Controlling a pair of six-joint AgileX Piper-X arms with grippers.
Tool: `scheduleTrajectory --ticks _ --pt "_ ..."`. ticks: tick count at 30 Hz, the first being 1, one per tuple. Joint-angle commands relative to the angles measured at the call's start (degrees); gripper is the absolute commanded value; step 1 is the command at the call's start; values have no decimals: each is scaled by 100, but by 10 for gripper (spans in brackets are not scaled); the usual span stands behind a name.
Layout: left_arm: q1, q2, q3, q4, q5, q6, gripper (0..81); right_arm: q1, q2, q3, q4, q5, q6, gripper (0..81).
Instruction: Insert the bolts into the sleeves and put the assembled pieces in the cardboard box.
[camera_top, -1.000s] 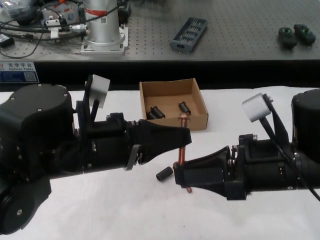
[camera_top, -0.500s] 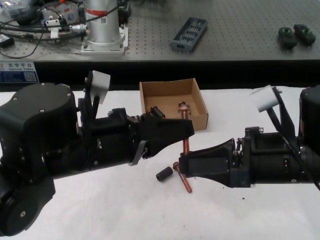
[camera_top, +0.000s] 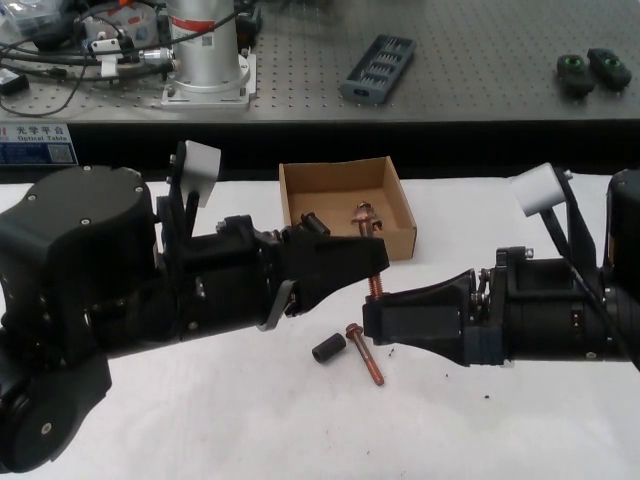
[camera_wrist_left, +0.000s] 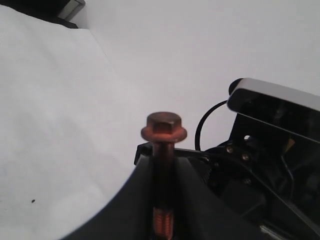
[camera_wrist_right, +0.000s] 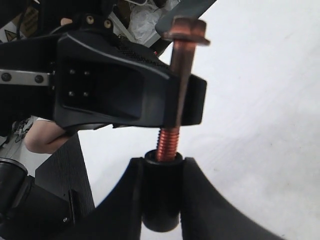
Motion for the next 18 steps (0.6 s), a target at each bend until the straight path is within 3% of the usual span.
scheduleTrajectory --ticks 1,6,12,18 --pt "-7 -21 16 178 58 66 29 -112 -67 -66 -314 96 -5 43" --pt "-7 -21 16 178 58 247 97 -112 -67 -66 -314 96 -5 43" --pt "-7 -21 16 178 58 415 286 -112 -67 -66 -314 96 -5 43" --pt "-7 -21 16 178 71 823 321 -112 -67 -66 -314 96 -5 43"
